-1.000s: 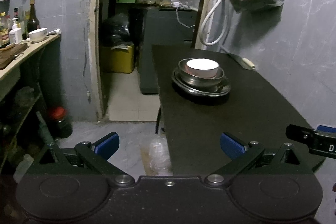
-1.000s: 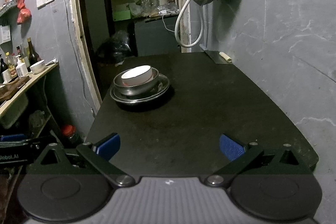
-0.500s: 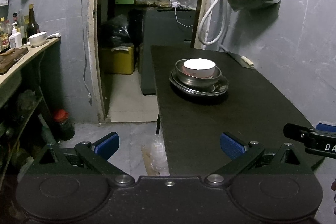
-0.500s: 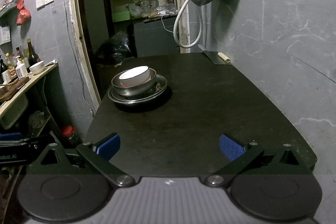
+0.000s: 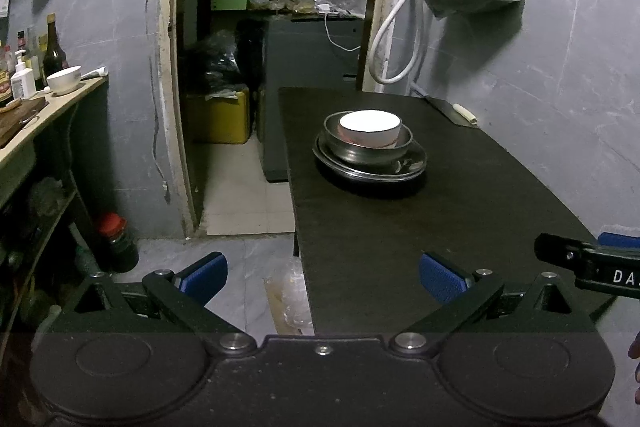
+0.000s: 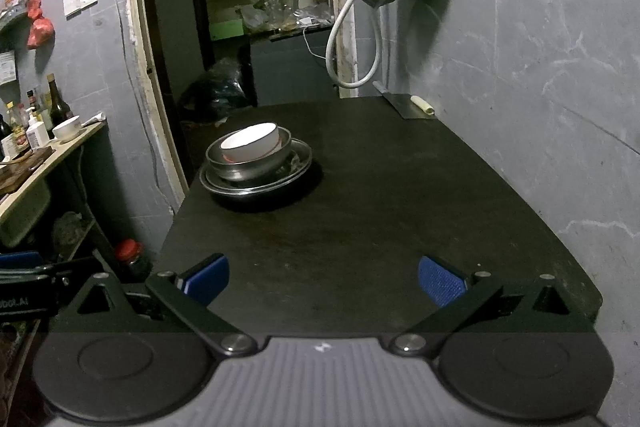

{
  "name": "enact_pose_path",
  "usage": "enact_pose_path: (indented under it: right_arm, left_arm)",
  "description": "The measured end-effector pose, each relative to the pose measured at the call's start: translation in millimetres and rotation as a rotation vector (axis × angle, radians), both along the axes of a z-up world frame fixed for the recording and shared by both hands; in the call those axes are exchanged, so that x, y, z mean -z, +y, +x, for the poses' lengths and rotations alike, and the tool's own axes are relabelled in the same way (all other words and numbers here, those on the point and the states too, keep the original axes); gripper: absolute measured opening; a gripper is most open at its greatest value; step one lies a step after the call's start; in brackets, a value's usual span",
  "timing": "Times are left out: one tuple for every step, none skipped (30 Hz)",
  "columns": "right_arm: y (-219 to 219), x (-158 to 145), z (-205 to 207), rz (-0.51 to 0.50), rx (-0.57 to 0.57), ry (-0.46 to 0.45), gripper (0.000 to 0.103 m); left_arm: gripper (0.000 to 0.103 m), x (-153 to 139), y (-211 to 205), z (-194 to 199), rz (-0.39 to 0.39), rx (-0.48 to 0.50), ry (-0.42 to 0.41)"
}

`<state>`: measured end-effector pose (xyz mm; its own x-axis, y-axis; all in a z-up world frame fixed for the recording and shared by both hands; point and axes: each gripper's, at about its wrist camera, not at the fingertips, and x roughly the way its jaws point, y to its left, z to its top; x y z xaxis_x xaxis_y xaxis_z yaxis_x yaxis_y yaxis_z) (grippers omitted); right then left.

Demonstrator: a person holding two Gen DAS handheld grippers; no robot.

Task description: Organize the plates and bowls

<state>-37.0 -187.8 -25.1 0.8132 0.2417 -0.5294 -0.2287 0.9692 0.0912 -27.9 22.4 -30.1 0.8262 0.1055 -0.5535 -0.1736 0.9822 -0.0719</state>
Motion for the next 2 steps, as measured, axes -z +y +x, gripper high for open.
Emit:
enact_pose_path:
  right_arm:
    - [-0.1,0.3,0.1,0.000,0.001,0.001,0.103]
    - [-0.5,0.6,0.6,0.000,0.001,0.002,0.103]
  left_arm:
    - [0.102,0.1,-0.3,1.3,0.000,0.000,0.002]
    - [0.102,0.7,-0.4,2.4,0.001,-0.001,0.006]
